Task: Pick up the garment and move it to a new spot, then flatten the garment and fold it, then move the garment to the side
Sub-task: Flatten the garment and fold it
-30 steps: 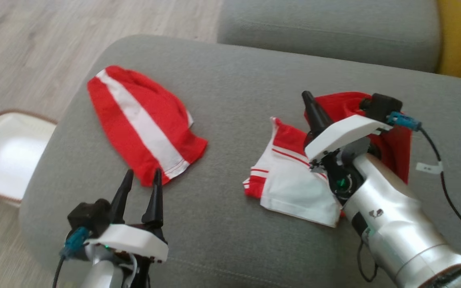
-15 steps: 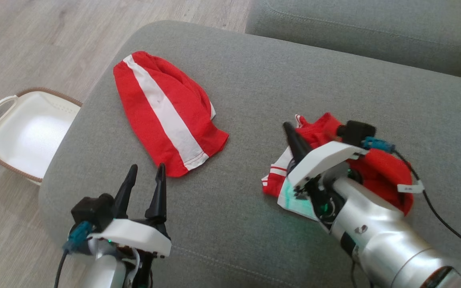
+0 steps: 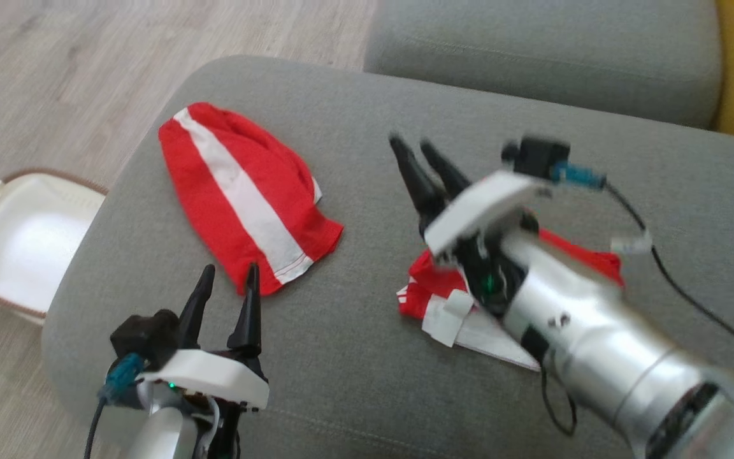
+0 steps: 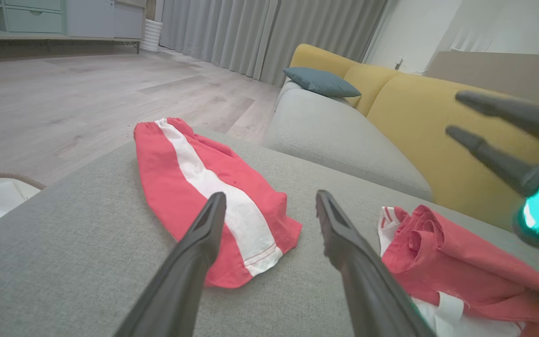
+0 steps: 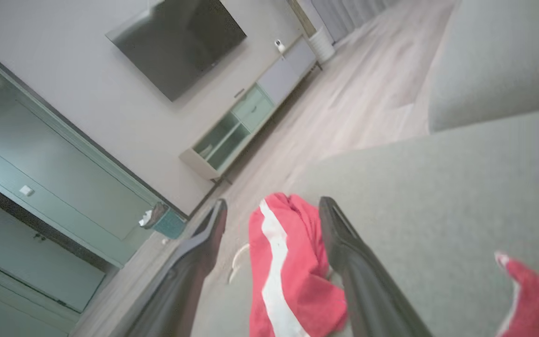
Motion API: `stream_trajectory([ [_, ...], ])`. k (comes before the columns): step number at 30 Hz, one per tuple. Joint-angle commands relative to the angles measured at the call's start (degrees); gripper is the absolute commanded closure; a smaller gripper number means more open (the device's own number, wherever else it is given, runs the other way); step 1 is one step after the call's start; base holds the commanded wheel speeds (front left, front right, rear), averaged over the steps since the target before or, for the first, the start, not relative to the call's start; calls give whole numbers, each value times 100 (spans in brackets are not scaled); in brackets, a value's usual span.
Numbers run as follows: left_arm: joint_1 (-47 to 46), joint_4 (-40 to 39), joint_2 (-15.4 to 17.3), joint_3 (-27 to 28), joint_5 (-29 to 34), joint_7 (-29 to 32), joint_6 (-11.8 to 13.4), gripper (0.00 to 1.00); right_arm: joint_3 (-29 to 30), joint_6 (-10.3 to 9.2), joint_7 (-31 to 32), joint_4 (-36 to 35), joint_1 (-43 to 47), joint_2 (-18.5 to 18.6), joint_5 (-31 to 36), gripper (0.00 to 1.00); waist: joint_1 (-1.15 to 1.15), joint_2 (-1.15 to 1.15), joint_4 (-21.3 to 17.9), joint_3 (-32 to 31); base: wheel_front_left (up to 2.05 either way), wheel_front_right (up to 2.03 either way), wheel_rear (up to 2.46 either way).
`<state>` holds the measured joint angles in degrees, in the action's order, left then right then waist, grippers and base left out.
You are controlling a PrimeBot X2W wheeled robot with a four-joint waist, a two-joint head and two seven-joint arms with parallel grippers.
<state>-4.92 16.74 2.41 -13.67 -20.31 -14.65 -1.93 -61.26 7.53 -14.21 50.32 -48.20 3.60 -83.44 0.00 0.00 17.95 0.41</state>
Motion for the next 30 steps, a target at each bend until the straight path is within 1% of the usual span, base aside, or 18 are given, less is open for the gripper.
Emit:
stream_trajectory([
  [1,-176,-178,47,240,25,-35,43,0,102,-4,-78,-169,-283,-72,31,0,0,0,-98,-94,0,0,0],
  [3,-145,-205,47,283,47,-35,48,0,285,-4,-78,-173,-537,-72,153,0,0,0,-207,-176,0,0,0],
  [5,-124,-261,47,342,70,-35,57,0,499,-4,-78,-18,-813,-72,428,0,0,0,-336,-241,0,0,0],
  [8,-118,-425,47,446,79,-35,81,0,835,-4,-78,421,-1158,-72,1130,0,0,0,-536,-302,0,0,0],
  [11,-136,-639,47,534,8,-35,109,0,1256,-4,-78,921,-1289,-68,1879,0,0,0,-727,-301,0,0,0],
  [12,-147,-706,47,549,-26,-35,119,0,1402,-4,-78,1055,-1306,-27,2153,0,0,0,-784,-296,0,0,0],
  [13,-171,-812,47,548,-48,-35,129,0,1727,-4,-78,1172,-1214,118,2614,0,0,0,-886,-292,0,0,0],
  [15,-188,-900,47,562,-80,-35,147,0,2055,-4,-78,1139,-992,301,3023,0,0,0,-1000,-284,0,0,0],
  [19,-198,-1010,47,605,-104,-35,181,0,2697,-4,-78,673,-297,651,3924,0,0,0,-1213,-273,0,0,0],
  [21,-190,-1048,47,632,-109,-35,197,0,3130,-4,-78,274,154,768,4371,0,0,0,-1317,-267,0,0,0],
  [23,-169,-1075,47,658,-112,-35,205,0,3569,-4,-78,-238,655,856,4953,0,0,0,-1420,-258,0,0,0],
  [27,-86,-1123,47,688,-67,-35,179,0,4584,-4,-78,-1309,1855,644,5869,0,0,0,-1587,-256,0,0,0],
  [30,30,-1162,47,738,-42,-35,172,0,5211,-4,-78,-2078,2689,336,6490,0,0,0,-1690,-246,0,0,0],
])
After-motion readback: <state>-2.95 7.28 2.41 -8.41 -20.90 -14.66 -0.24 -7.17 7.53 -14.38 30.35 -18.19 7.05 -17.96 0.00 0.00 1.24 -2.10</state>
